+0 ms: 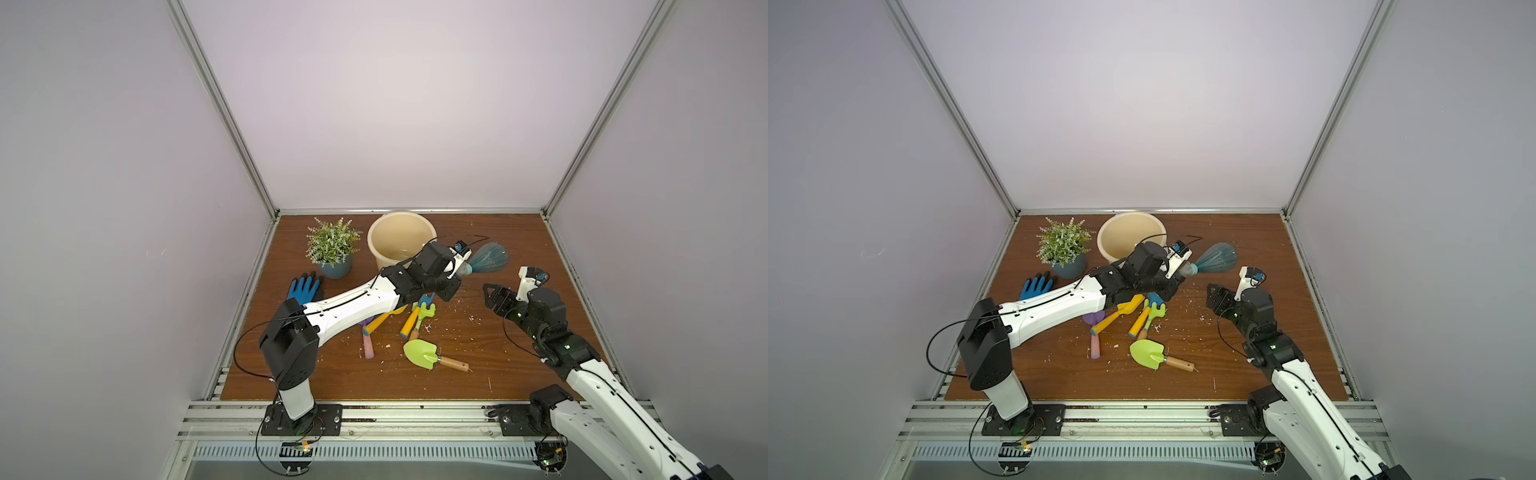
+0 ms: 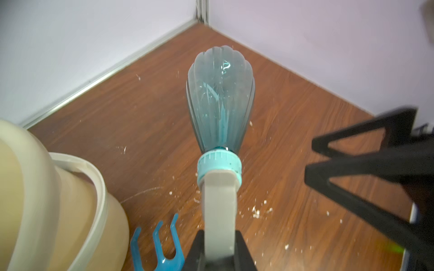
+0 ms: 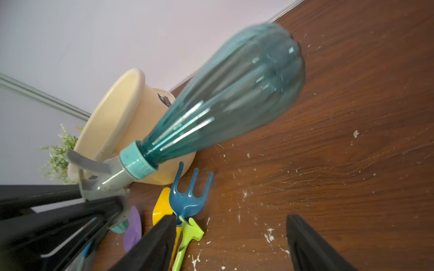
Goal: Organize the gardening tools
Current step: Adjust the gardening tool at the center of the board.
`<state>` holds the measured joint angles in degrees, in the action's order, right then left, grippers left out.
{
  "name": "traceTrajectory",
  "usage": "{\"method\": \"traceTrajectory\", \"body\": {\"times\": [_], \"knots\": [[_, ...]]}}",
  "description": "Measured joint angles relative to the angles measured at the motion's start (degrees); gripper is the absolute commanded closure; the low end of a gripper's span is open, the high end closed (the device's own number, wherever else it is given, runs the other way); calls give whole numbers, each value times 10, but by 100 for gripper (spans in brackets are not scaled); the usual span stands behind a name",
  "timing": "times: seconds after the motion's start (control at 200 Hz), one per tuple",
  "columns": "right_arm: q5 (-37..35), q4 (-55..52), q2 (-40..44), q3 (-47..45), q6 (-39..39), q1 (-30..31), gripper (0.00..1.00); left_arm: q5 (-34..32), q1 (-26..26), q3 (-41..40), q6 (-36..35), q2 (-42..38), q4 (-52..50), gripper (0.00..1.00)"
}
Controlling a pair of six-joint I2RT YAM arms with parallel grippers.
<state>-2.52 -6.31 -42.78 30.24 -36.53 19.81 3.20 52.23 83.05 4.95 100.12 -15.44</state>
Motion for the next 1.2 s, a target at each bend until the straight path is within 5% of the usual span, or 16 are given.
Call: {"method": "traceTrajectory", "body": {"times": [0.54, 1.201], "knots": [[-52, 80, 22, -10, 382, 137, 22, 83, -42, 51, -47, 1, -175, 100], [-127, 158, -38, -20, 588, 227, 19, 179, -44, 69, -79, -38, -219, 100]]}}
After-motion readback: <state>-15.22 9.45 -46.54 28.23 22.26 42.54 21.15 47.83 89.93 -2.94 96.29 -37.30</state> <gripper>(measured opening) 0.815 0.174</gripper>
